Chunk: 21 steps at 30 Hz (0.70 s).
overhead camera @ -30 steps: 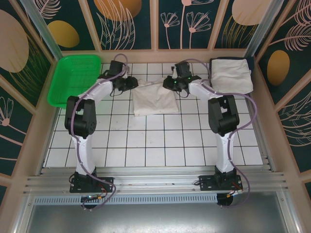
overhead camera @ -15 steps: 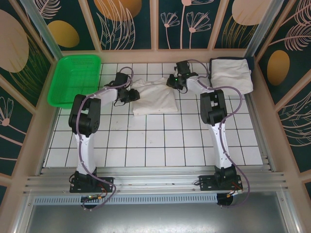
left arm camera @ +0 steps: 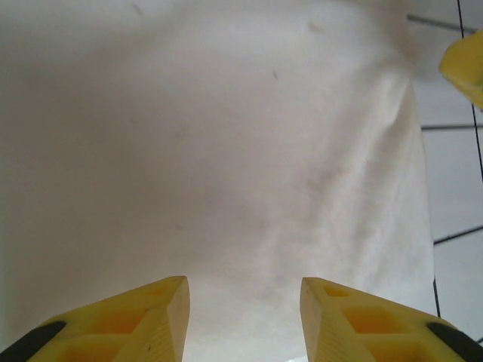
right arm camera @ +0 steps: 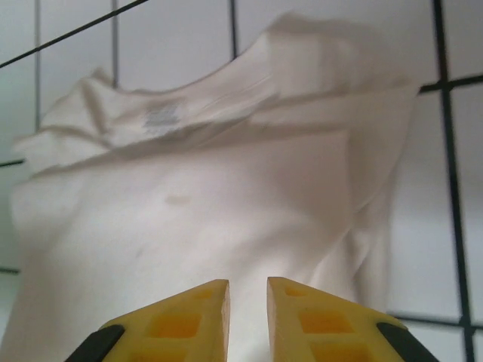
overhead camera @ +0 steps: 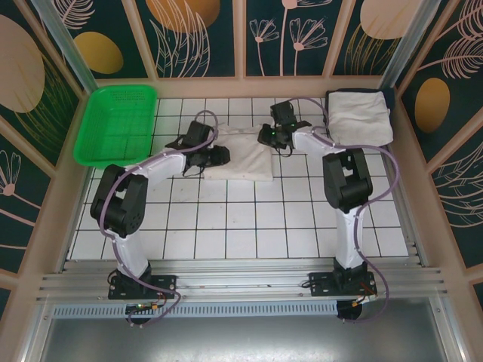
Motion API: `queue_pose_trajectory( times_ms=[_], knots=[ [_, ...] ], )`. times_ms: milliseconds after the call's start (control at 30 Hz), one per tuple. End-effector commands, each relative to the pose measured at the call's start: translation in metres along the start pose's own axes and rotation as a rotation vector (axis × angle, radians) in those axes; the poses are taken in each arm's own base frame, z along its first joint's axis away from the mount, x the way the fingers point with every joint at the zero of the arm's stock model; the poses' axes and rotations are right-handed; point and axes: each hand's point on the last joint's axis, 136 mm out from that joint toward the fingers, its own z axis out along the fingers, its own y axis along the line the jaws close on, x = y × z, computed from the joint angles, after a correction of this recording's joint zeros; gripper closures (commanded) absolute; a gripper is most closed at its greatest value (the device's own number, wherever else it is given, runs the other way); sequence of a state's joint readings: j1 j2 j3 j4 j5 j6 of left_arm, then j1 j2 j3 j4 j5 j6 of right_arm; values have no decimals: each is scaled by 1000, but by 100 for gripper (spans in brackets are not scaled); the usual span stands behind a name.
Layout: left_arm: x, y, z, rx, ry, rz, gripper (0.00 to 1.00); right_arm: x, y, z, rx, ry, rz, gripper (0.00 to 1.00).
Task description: Fold and stack the t-shirts
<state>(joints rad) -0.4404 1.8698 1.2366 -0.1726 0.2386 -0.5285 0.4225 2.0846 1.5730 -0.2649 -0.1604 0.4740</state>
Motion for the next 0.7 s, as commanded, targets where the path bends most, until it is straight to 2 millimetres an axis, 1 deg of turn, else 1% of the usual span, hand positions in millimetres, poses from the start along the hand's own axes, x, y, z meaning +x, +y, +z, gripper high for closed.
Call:
queue_pose_trajectory(
  times_ms=[0,33,100,167,200,267,333,367,433,467,533,600,633,667],
  knots=[
    [26,29,24,-48,71,-55,58,21,12,8,-22,-8,-23,79],
    [32,35,30,-62,87,-60,59,30,8,14,-21,17,-15,79],
    [35,45,36,-84,100,-71,60,46,-2,25,-12,57,-1,81],
    [35,57,39,-109,107,-82,60,64,-15,29,25,94,21,83],
    [34,65,39,-125,107,-93,60,74,-20,27,35,103,30,83],
    [24,74,37,-138,90,-101,60,98,-25,23,42,125,48,84],
    [11,82,36,-152,79,-101,59,133,-27,19,42,169,56,85],
    [4,83,37,-155,75,-92,59,148,-26,17,40,188,58,86],
    [-13,80,43,-158,69,-55,57,189,-11,10,16,244,42,87],
    [-21,78,47,-154,66,-43,57,205,-4,5,3,265,39,88],
    [-36,71,55,-139,72,-23,57,237,23,-8,-56,308,29,88],
    [-50,61,64,-99,68,-7,57,253,50,-23,-104,320,9,88],
    [-57,53,68,-64,67,-3,56,256,64,-32,-134,321,-2,88],
    [-62,45,71,-29,67,0,57,255,72,-39,-152,319,-7,88]
  ],
)
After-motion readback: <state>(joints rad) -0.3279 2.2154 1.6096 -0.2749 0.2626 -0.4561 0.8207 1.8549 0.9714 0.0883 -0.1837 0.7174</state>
